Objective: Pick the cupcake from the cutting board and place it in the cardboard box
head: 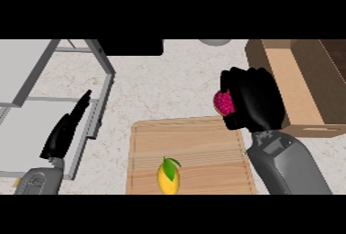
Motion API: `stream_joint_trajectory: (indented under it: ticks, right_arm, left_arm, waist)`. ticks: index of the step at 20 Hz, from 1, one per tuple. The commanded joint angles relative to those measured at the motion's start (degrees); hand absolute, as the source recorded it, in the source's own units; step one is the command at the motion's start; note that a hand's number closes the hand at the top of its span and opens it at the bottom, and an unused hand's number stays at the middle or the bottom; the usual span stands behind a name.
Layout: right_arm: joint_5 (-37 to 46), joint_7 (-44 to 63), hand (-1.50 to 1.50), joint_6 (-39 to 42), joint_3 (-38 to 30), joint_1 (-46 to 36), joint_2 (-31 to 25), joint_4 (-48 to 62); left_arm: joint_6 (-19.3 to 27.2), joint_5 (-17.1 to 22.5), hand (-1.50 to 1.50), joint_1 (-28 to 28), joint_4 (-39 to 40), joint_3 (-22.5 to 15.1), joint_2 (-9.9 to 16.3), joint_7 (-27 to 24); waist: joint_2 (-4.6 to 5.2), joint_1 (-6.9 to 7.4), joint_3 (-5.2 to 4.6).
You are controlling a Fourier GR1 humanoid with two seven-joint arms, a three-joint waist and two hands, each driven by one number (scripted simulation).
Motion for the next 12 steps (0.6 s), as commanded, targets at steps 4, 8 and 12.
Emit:
stream_joint_trajectory:
  ticks: [4,8,12]
  right_arm:
    - [-1.13,6.83,1.5,12.07,-9.4,-4.68,-2.77,-11.8]
    - [-4.8,4.92,1.5,10.71,-17.32,-4.92,-5.42,-12.19]
    - [-5.2,2.71,1.5,7.25,-22.76,-7.58,-9.06,-4.21]
  left_arm:
    - [1.32,-1.39,0.0,0.55,-0.12,-0.57,-0.9,-0.77]
    - [0.17,-0.84,0.0,-0.6,-1.1,-0.36,-0.71,1.69]
    - [-2.08,0.99,0.0,-1.96,1.71,2.37,1.8,-0.36]
  waist:
    - [0.0,-0.11,0.02]
    - [0.08,0.06,0.05]
    - [0.26,0.3,0.04]
